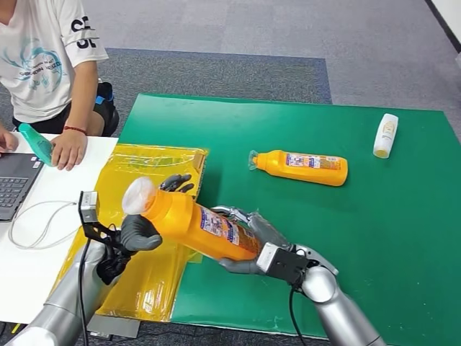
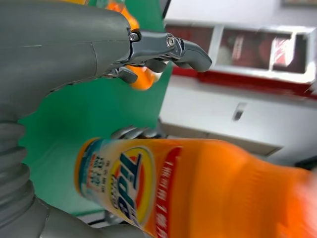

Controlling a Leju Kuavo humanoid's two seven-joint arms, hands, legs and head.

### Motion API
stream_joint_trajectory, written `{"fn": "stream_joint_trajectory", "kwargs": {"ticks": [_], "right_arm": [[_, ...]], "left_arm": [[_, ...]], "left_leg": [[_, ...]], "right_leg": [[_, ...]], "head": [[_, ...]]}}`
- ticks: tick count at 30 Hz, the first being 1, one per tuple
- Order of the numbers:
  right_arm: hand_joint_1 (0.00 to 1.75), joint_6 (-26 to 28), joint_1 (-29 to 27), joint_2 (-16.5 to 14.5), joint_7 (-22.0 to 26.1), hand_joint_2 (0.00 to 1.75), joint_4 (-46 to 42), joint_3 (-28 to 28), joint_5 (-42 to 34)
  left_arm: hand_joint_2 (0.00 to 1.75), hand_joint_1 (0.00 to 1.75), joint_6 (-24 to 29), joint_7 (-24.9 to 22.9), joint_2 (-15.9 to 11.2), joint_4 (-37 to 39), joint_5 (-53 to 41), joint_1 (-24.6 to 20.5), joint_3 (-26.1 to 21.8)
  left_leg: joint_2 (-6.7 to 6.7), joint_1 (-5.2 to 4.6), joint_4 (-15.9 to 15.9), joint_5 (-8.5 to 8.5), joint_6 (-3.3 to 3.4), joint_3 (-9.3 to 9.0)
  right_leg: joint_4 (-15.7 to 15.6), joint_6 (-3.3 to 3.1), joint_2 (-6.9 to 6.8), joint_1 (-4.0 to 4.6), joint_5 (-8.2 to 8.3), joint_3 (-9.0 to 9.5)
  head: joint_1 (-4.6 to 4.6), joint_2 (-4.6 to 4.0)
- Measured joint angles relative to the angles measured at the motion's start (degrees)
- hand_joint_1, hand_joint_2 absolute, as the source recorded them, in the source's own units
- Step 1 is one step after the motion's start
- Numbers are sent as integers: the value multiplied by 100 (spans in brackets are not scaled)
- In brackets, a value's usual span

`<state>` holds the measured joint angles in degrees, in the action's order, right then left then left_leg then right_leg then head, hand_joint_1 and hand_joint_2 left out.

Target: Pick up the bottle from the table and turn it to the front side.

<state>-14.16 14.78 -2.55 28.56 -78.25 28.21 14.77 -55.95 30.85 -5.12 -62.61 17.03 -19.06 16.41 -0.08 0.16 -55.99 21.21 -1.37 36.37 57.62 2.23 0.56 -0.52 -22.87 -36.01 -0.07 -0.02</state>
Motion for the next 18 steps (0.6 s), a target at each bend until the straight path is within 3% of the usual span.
{"fn": "stream_joint_trajectory", "kwargs": {"ticks": [8,18], "right_arm": [[175,30,262,-75,39,175,131,316,0],[175,83,403,-114,49,175,350,385,-38]], "left_arm": [[175,0,-41,-43,-354,421,75,-458,755],[175,0,30,-70,-486,628,178,-770,1163]], "left_leg": [[0,0,0,-1,0,0],[0,0,0,-1,1,0]], "right_leg": [[0,0,0,0,0,0],[0,0,0,0,0,-1]], "head": [[1,0],[0,0]]}}
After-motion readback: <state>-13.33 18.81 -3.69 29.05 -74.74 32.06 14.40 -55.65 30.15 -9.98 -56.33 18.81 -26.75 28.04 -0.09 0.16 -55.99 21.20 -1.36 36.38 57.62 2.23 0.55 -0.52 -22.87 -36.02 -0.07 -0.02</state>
